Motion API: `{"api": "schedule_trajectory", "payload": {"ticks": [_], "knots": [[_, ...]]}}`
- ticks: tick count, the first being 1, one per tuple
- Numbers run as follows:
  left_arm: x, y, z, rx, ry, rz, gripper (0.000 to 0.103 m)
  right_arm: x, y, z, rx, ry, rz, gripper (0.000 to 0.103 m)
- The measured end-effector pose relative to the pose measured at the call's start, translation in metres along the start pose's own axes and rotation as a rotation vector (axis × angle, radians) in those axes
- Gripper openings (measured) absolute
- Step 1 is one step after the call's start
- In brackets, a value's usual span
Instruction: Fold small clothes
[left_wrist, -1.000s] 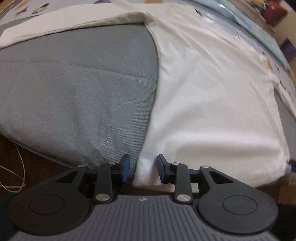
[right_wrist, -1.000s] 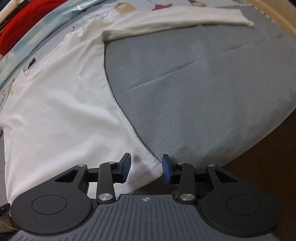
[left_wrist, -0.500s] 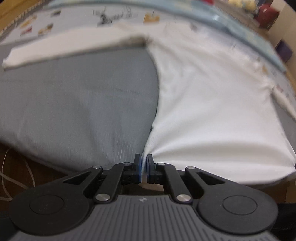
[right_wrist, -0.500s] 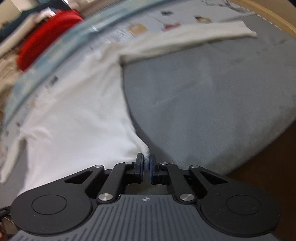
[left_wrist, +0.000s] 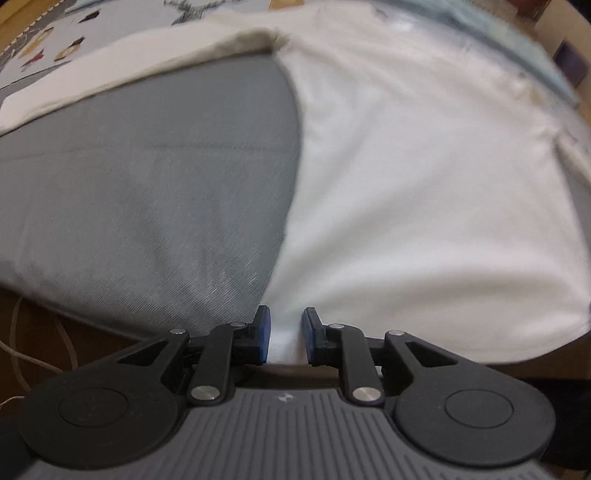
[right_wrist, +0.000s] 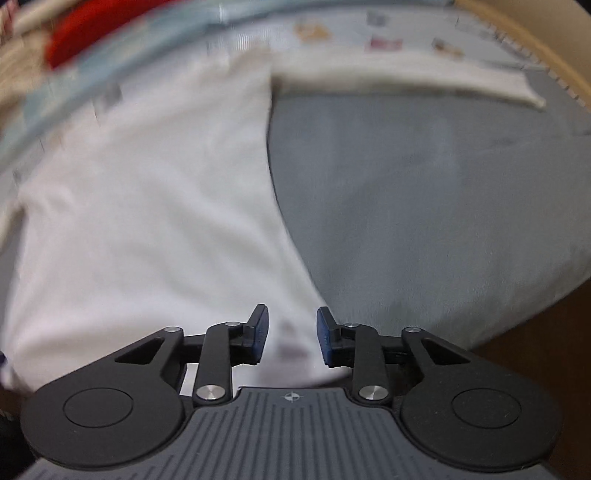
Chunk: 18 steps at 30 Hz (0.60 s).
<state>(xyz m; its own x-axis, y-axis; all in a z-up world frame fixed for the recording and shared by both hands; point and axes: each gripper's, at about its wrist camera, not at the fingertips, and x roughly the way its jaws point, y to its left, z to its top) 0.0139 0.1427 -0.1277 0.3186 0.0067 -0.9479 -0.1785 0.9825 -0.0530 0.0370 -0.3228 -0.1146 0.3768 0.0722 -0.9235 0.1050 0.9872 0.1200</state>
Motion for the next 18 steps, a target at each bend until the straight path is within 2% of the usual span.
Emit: {"api": "schedule_trajectory", "payload": {"ticks": [2,3,6,8,9,10,12,14,16,18], "knots": [[-0.005,-0.001,0.002,-0.007,-0.026,-0.008,0.021,0.011,0.001,-0.003,-0.007,0.061,-0.032,0.030],[-0.009,-0.002,0.003,-0.006,-0.053,-0.023,0.021,0.010,0.002,-0.002,0.000,0.054,-0.030,0.030],[-0.014,-0.007,0.004,0.002,-0.088,-0.054,0.024,-0.009,0.005,-0.001,-0.011,-0.060,-0.009,0.032],[-0.006,-0.008,0.005,0.008,-0.062,-0.043,0.031,-0.012,0.007,-0.001,-0.028,-0.081,0.008,0.035],[-0.001,-0.009,0.004,0.013,-0.035,-0.030,0.033,-0.008,0.009,-0.003,-0.039,-0.058,0.004,0.040],[0.001,-0.010,0.001,0.022,-0.012,-0.016,0.034,-0.003,0.009,-0.005,-0.054,-0.018,-0.018,0.041],[0.001,-0.012,-0.001,0.037,-0.018,0.002,0.036,0.013,0.010,-0.006,-0.078,0.061,-0.066,0.040],[-0.007,-0.012,0.001,0.031,-0.060,-0.020,0.036,0.010,0.015,-0.005,-0.102,0.032,-0.081,0.040],[-0.019,-0.011,0.005,0.019,-0.118,-0.052,0.041,-0.001,0.021,-0.001,-0.116,-0.038,-0.093,0.040],[-0.028,-0.010,0.010,0.005,-0.181,-0.055,0.051,-0.021,0.025,0.006,-0.107,-0.121,-0.057,0.040]]}}
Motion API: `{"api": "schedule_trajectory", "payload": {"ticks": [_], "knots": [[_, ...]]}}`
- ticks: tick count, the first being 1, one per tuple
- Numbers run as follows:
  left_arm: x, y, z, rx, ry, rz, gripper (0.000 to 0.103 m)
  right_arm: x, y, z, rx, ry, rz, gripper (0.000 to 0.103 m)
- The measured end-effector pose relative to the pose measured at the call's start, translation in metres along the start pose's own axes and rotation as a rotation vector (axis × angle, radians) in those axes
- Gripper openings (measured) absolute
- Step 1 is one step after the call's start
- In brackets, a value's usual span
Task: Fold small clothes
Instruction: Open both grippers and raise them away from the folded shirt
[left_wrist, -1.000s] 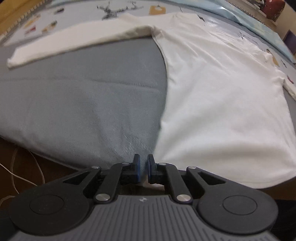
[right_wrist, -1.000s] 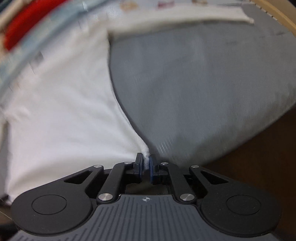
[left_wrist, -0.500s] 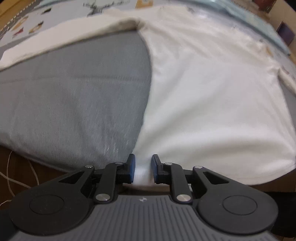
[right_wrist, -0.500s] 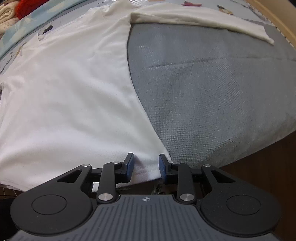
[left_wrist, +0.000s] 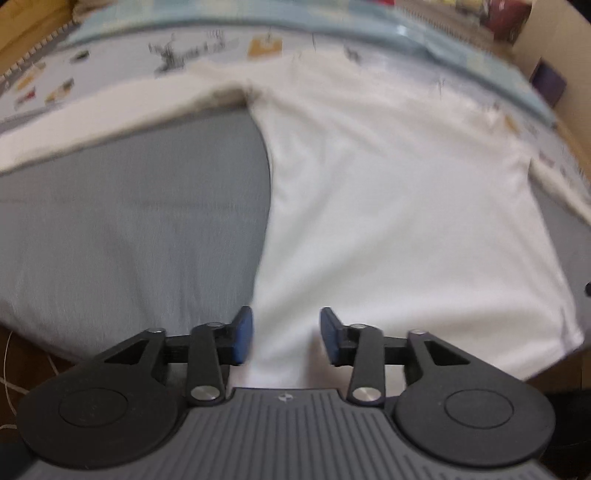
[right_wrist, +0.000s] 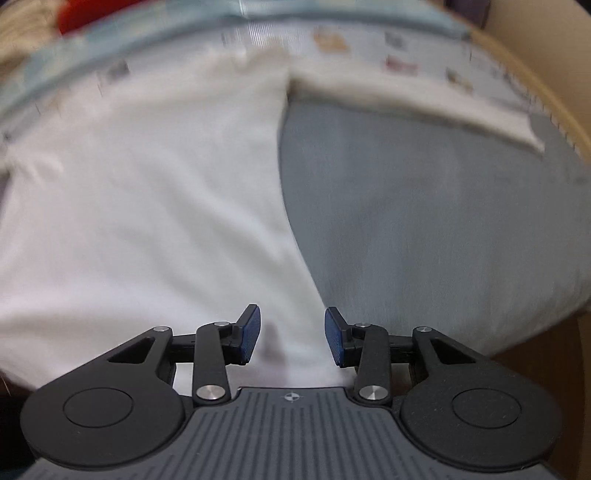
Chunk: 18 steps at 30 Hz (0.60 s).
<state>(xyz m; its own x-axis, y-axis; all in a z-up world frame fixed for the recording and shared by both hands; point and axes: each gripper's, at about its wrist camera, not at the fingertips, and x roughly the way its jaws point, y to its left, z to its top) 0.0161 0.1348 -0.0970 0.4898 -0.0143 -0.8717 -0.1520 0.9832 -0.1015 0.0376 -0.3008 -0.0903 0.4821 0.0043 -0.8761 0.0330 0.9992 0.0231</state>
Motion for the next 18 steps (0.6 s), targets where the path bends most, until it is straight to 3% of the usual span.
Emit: {"api": "schedule_trajectory", "payload": {"ticks": [6,9,11,16,18], "knots": [[-0.032,-0.004,0.018,-0.036,-0.211,0.024,0.061,-0.075,-0.005,0.047,0.027,-0.317,0.104,0.043],[-0.048,-0.011,0.022,-0.011,-0.344,0.085,0.071,-0.105,-0.016,0.062,0.032,-0.517,0.123,0.055],[-0.058,-0.015,0.027,0.005,-0.408,0.128,0.075,-0.114,-0.022,0.060,0.055,-0.624,0.116,0.055],[-0.068,-0.017,0.037,-0.004,-0.476,0.173,0.081,-0.114,-0.031,0.057,0.272,-0.701,-0.010,0.055],[-0.076,-0.014,0.041,0.004,-0.500,0.169,0.081,-0.111,-0.027,0.059,0.296,-0.712,-0.039,0.055]]}}
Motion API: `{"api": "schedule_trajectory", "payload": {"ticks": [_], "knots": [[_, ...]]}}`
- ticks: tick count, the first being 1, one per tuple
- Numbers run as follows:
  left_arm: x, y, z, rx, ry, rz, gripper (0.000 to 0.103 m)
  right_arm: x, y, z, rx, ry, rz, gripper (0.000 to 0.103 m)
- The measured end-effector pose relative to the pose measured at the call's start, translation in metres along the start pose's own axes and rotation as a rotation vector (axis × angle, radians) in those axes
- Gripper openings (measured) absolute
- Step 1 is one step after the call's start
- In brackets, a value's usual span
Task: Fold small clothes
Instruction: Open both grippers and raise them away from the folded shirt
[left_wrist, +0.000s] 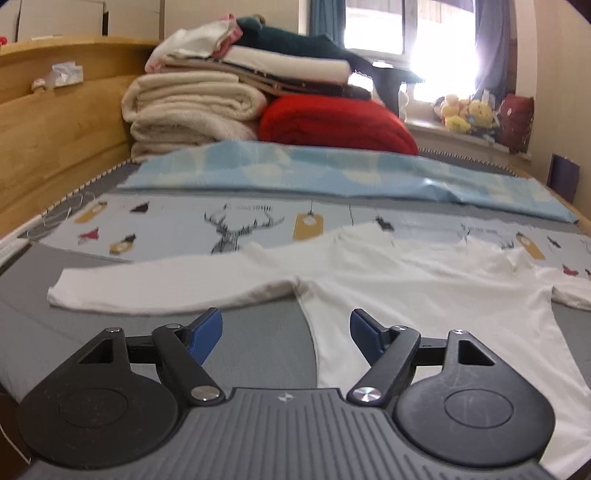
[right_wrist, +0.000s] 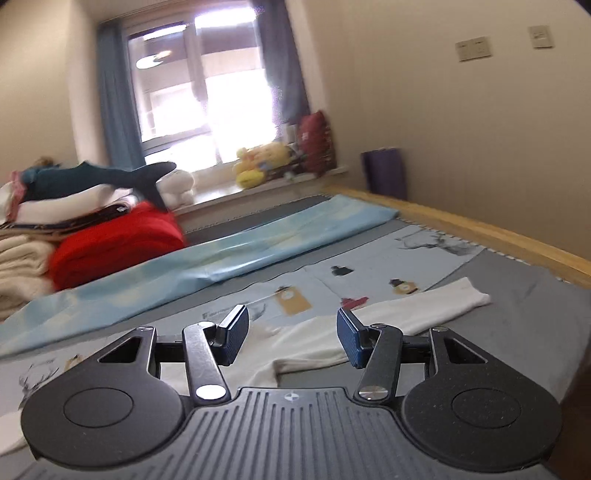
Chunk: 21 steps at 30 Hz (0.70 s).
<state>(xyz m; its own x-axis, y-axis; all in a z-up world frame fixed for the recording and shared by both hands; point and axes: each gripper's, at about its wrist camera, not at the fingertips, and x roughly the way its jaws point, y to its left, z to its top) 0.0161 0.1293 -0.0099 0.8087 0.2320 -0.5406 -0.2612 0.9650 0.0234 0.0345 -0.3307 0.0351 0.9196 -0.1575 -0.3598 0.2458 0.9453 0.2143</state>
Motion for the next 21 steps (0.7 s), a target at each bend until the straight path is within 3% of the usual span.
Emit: {"api": "schedule_trajectory", "payload": {"ticks": [5,8,10,12,14,16,18,20,21], "knots": [[-0.007,0.013,0.035,0.006,-0.063,0.004,0.080,0.012,0.020,-0.009,-0.162,0.010,0.082,0.055],[0.000,0.020,0.070,0.016,-0.089,0.039,0.073,0.011,0.035,-0.015,-0.240,0.000,0.107,0.055],[0.013,0.025,0.097,0.022,-0.112,0.057,0.060,0.006,0.039,-0.014,-0.270,-0.007,0.114,0.055],[0.029,0.033,0.118,0.029,-0.129,0.057,0.035,0.000,0.043,-0.013,-0.274,-0.002,0.114,0.054],[0.053,0.043,0.132,0.057,-0.140,0.062,0.023,-0.001,0.044,-0.012,-0.268,0.002,0.104,0.053],[0.079,0.057,0.134,0.077,-0.131,0.067,0.022,-0.003,0.042,-0.011,-0.256,0.006,0.104,0.047],[0.106,0.078,0.120,0.074,-0.119,0.088,0.022,-0.003,0.040,-0.012,-0.251,0.010,0.107,0.025],[0.137,0.104,0.095,0.027,-0.027,0.113,0.022,-0.001,0.038,-0.012,-0.246,0.017,0.114,0.011],[0.155,0.120,0.088,-0.025,0.076,0.140,0.021,0.000,0.037,-0.012,-0.246,0.021,0.111,0.010]]}}
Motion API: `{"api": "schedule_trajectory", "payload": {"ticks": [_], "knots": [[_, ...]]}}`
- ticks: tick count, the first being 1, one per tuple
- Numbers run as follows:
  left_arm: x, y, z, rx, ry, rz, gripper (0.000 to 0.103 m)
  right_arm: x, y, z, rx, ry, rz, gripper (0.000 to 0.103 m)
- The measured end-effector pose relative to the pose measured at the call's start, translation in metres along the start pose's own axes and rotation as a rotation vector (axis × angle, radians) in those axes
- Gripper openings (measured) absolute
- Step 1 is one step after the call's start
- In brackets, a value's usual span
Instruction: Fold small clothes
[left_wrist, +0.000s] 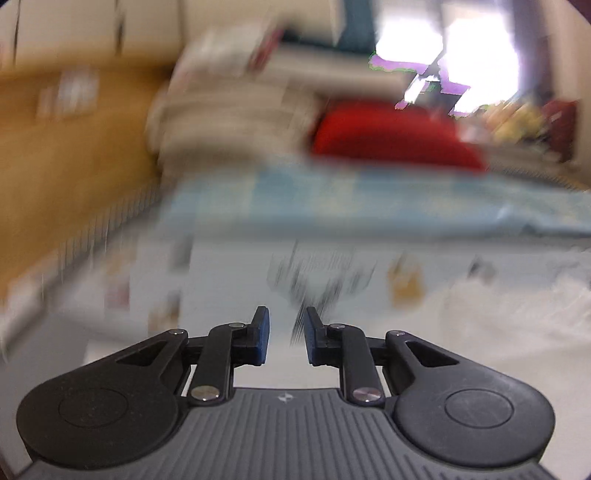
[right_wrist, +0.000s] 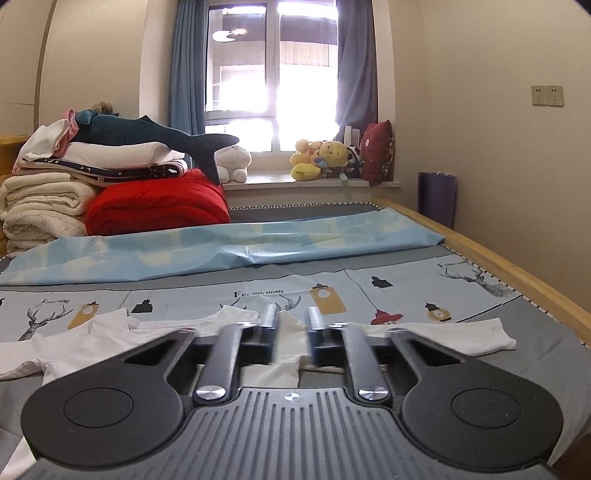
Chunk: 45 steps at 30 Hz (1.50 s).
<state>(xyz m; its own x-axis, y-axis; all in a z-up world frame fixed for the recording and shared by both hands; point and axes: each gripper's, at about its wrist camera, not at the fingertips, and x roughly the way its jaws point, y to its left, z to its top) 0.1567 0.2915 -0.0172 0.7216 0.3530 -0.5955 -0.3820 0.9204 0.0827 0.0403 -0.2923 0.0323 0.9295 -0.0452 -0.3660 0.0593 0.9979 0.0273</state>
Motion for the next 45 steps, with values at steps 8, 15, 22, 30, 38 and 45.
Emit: {"api": "schedule_trajectory", "payload": {"ticks": [8,15,22,30,38,45], "knots": [[0.087,0.131,-0.031,-0.447,0.237,0.242,0.038,0.017,-0.003,-0.001,0.003,0.038,-0.040,0.011],[0.110,0.197,-0.071,-0.757,0.295,0.252,0.039,0.031,0.011,-0.003,-0.040,0.065,-0.022,0.011],[0.114,0.183,-0.065,-0.618,0.298,0.287,0.013,0.037,0.022,-0.003,-0.069,0.084,-0.007,0.011],[0.117,0.168,-0.054,-0.562,0.267,0.299,0.004,0.038,0.018,-0.003,-0.051,0.088,-0.017,0.011],[0.081,0.097,-0.009,-0.405,0.125,0.142,0.004,0.040,0.022,-0.003,-0.050,0.101,-0.025,0.011],[0.039,-0.039,0.030,-0.262,0.050,-0.210,0.004,0.052,0.038,-0.011,-0.072,0.156,-0.036,0.011]]}}
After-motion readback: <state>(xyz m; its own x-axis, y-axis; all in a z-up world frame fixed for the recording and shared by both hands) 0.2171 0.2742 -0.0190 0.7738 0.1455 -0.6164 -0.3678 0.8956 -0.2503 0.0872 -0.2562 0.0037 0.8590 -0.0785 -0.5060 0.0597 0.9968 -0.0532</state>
